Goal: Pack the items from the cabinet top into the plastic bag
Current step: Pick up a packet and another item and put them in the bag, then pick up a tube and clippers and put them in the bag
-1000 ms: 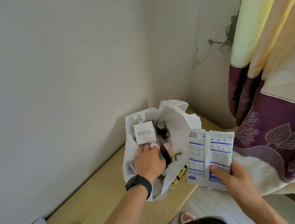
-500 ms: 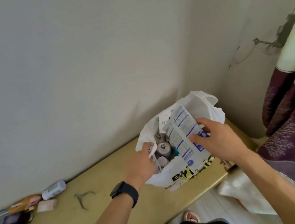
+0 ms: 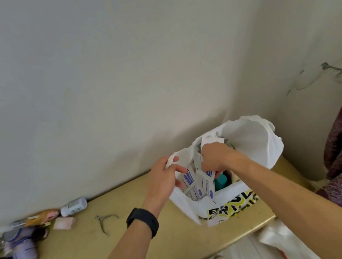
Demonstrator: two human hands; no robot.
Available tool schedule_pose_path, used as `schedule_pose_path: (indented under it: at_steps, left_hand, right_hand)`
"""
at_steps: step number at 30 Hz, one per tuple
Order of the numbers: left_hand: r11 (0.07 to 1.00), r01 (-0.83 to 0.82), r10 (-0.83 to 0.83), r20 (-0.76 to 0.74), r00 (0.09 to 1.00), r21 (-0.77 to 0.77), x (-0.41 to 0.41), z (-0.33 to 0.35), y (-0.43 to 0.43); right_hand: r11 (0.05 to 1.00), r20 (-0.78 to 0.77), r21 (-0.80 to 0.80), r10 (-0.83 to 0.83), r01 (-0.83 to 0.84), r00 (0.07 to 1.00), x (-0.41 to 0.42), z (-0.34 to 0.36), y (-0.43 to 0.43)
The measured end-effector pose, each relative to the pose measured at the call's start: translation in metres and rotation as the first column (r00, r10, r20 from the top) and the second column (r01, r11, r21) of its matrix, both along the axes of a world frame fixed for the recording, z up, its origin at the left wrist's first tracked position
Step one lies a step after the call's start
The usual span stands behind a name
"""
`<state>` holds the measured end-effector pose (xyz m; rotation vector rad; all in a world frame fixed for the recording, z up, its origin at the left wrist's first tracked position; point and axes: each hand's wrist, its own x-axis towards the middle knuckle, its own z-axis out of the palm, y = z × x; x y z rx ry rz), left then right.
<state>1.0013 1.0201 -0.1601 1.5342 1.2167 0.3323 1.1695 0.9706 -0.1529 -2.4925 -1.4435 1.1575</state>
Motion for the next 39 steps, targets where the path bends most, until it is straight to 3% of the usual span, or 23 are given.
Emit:
schedule_pose_path:
  at_steps: [5, 10, 15, 19, 24, 27, 30, 31, 33, 35, 39]
  left_hand:
    - [1.000, 0.020, -0.019, 0.045, 0.999, -0.017, 0.003, 0.004, 0.000]
    - [1.000, 0.013, -0.011, 0.067, 0.998, -0.029, 0.003, 0.004, 0.003]
    - [1.000, 0.017, -0.016, 0.037, 0.999, -0.021, -0.004, 0.003, 0.005]
    - [1.000, 0.017, -0.016, 0.053, 0.998, -0.022, -0.004, 0.004, 0.004]
    - [1.000, 0.019, -0.018, 0.050, 0.999, -0.011, -0.002, 0.006, 0.003]
    - [0.999, 0.037, -0.036, 0.077, 0.996, -0.008, -0.001, 0.007, 0.000]
    - [0.999, 0.042, -0.041, 0.087, 0.995, -0.014, -0.001, 0.007, 0.001]
    - [0.999, 0.044, -0.043, 0.080, 0.996, -0.012, -0.001, 0.006, 0.001]
    - [0.999, 0.051, -0.052, 0.066, 0.996, 0.006, -0.004, 0.004, 0.003]
    - [0.997, 0.066, -0.068, 0.039, 0.997, 0.045, -0.010, 0.001, 0.006]
    - [0.957, 0.166, -0.163, -0.033, 0.986, 0.239, -0.030, -0.014, 0.011]
  right_hand:
    - [0.986, 0.320, 0.025, 0.148, -0.165, 0.936, -0.002, -0.008, 0.015]
    - [0.978, 0.243, 0.205, -0.003, -0.048, 0.970, 0.010, -0.037, 0.019]
    - [0.982, 0.330, 0.179, -0.009, -0.053, 0.944, 0.017, -0.061, -0.014]
    - [0.954, 0.159, 0.268, -0.177, 0.130, 0.971, 0.017, -0.077, -0.036]
    - [0.813, -0.102, 0.422, -0.398, 0.402, 0.912, 0.012, -0.080, -0.027]
    - [0.785, -0.251, 0.368, -0.432, 0.498, 0.866, 0.009, -0.086, -0.013]
    - [0.847, -0.416, 0.189, -0.388, 0.496, 0.822, 0.000, -0.094, -0.010]
    - [0.880, -0.368, 0.181, -0.354, 0.439, 0.860, -0.002, -0.098, -0.011]
    - [0.938, -0.124, 0.184, -0.273, 0.293, 0.954, -0.003, -0.101, -0.018]
    - [0.962, 0.063, 0.221, -0.176, 0.158, 0.982, -0.004, -0.100, -0.026]
    - [0.895, -0.027, 0.418, -0.160, 0.156, 0.987, -0.014, -0.089, -0.053]
